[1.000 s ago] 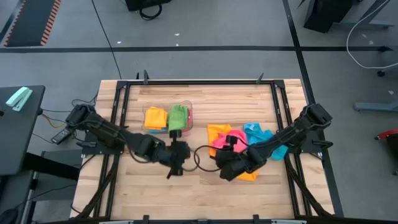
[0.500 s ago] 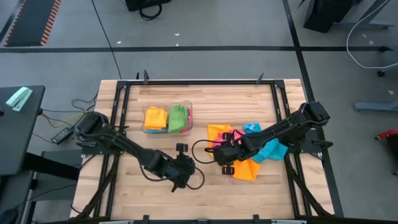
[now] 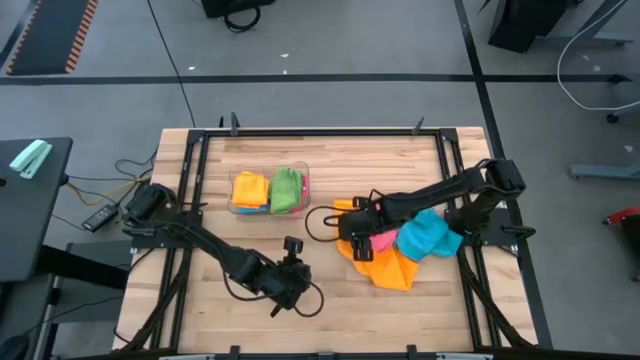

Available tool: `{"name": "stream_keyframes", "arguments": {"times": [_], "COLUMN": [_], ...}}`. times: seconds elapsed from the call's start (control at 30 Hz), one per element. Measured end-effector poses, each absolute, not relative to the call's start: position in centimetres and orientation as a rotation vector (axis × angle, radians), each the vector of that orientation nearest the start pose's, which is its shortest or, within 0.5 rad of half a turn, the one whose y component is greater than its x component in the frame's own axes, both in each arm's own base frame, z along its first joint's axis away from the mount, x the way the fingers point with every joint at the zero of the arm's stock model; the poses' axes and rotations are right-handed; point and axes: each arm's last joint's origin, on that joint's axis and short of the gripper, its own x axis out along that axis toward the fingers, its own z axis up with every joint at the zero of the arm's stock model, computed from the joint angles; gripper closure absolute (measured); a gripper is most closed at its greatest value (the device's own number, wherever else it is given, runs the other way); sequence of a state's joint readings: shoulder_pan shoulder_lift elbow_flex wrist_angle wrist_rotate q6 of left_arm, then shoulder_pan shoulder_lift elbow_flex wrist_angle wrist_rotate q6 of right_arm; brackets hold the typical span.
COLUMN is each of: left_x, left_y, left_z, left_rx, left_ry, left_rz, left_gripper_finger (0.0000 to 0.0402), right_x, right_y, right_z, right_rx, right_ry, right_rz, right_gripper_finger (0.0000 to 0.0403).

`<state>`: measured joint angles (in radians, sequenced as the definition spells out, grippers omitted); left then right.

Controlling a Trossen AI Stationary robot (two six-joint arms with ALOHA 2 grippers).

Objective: Fold microfiber towels
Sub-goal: Fold the pink microfiber towel

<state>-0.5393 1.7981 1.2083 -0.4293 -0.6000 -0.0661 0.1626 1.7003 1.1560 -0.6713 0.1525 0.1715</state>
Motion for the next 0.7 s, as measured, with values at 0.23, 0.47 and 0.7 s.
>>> {"name": "stream_keyframes", "arguments": {"times": [0.23, 0.47, 0.7], "left_x": [30.8, 28.4, 26.5], "left_y": [-15.2, -13.9, -13.2], "left_z": [16.1, 16.3, 18.0], "left_rx": [0.451, 0.381, 0.294], "left_ry": [0.835, 0.723, 0.613], "left_rz": [0.114, 0.108, 0.106], "left_gripper_finger": [0.039, 0.0384, 0.0391], "right_x": [32.7, 33.1, 33.3], "right_y": [2.6, 0.3, 0.1], "right_z": [19.9, 19.0, 17.8], "right_rx": [-0.04, -0.008, 0.002], "right_ry": [1.208, 1.238, 1.277], "right_rz": [-0.083, -0.052, 0.009], "right_gripper_finger": [0.0187, 0.0188, 0.0191]}}
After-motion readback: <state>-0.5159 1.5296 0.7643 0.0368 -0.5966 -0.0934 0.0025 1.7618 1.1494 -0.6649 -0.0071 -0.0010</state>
